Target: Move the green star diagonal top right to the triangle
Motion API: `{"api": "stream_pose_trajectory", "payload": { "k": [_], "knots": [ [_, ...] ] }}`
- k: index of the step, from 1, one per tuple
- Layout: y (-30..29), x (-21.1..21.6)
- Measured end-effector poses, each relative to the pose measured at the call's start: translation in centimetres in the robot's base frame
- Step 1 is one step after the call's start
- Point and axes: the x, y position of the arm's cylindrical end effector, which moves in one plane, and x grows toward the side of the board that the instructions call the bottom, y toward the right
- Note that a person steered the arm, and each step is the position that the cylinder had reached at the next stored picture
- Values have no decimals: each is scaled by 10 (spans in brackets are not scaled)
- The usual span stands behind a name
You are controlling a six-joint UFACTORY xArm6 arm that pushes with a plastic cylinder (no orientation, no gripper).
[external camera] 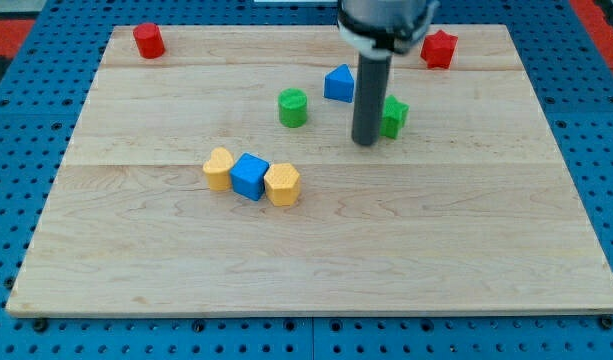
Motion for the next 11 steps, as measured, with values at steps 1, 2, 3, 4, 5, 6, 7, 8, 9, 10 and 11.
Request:
{"api": "stream_pose_trajectory", "payload": {
  "k": [1, 2, 3, 4, 5, 6, 7, 8, 9, 10, 11],
  "knots": [
    [55, -7],
    [11, -49],
    [20, -74],
    [65, -92],
    [38, -113],
    [49, -86],
    [-25, -78],
    [-41, -103],
    [-21, -161],
    [-12, -206],
    [42, -202]
  ]
}}
